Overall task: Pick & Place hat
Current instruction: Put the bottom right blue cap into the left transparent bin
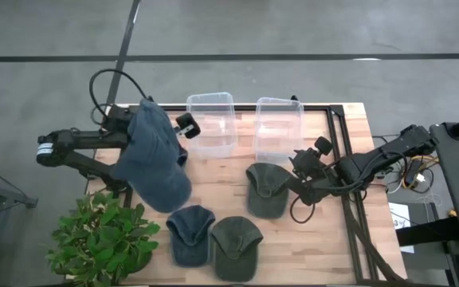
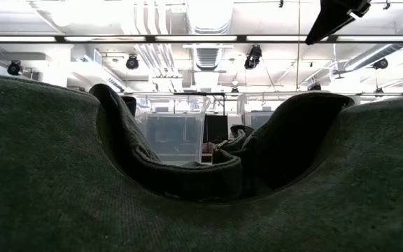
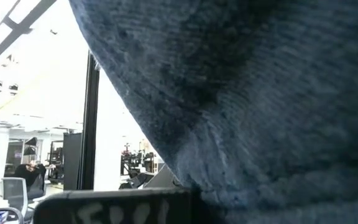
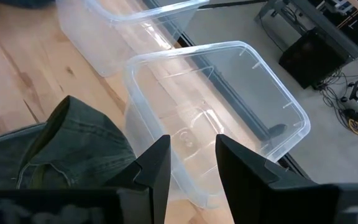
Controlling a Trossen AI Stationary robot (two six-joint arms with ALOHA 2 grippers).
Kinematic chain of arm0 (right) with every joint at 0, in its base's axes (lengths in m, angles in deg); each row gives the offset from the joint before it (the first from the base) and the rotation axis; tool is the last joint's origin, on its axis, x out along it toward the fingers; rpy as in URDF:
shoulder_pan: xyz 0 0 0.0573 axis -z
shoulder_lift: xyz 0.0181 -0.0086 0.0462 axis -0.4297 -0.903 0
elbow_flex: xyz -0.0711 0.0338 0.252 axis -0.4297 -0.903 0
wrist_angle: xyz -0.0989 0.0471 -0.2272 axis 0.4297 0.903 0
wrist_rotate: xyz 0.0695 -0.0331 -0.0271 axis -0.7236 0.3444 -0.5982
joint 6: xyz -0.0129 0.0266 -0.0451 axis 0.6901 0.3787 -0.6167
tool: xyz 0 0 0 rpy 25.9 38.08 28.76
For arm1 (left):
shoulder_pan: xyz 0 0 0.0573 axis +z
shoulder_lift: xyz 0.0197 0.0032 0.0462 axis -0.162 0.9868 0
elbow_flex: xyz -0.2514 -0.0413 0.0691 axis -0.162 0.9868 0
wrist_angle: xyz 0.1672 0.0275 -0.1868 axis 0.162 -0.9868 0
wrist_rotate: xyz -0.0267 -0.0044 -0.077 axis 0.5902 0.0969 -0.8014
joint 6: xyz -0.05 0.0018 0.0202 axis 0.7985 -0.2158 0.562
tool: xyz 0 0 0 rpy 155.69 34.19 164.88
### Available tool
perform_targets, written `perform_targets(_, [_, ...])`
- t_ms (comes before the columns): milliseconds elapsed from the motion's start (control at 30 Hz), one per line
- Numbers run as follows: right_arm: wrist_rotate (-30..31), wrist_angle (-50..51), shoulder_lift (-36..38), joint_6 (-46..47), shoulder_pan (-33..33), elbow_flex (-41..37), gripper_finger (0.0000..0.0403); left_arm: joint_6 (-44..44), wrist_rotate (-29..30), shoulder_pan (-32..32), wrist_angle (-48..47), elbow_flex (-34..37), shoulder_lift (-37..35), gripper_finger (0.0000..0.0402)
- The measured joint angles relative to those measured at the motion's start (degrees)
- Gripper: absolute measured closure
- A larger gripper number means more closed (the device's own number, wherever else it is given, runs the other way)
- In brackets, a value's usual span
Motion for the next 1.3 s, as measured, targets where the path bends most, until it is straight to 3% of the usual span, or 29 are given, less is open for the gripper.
perform_targets(100, [0.0, -0.1, 0.0, 0.0, 0.0, 0.0, 0.0282, 0.0, 2.7, 0.0, -0.4, 0.0, 0.0, 0.0393])
perform_targets(167, [0.0, -0.1, 0.0, 0.0, 0.0, 0.0, 0.0282, -0.7, 7.5, -0.1, -3.7, 0.0, 0.0, 0.0393])
perform_targets(233, [0.0, -0.2, 0.0, 0.0, 0.0, 0.0, 0.0282, -2.1, 16.8, -0.1, -10.2, 0.0, 0.0, 0.0393])
perform_targets(400, [0.1, -0.4, 0.1, -0.1, 0.0, 0.8, 0.0282, 0.5, 46.1, 0.4, -31.6, 0.1, 0.1, 0.0393])
perform_targets(533, [0.1, -0.3, 0.8, -0.1, 0.0, 1.0, 0.0282, 5.8, 56.5, 2.1, -42.8, 0.1, 0.0, 0.0393])
perform_targets(900, [0.1, -0.4, 6.5, -0.3, -1.9, 1.0, 0.0286, 11.6, 64.0, 9.7, -63.7, 0.1, 0.0, 0.0394])
perform_targets(1133, [0.1, -0.5, 10.4, -0.6, -2.8, 1.0, 0.0292, 14.8, 62.8, 13.1, -77.8, 0.1, 0.0, 0.0394])
perform_targets(1300, [0.1, -0.6, 12.4, -1.3, -2.8, 1.0, 0.0289, 15.8, 59.4, 14.4, -81.3, 0.0, 0.0, 0.0394])
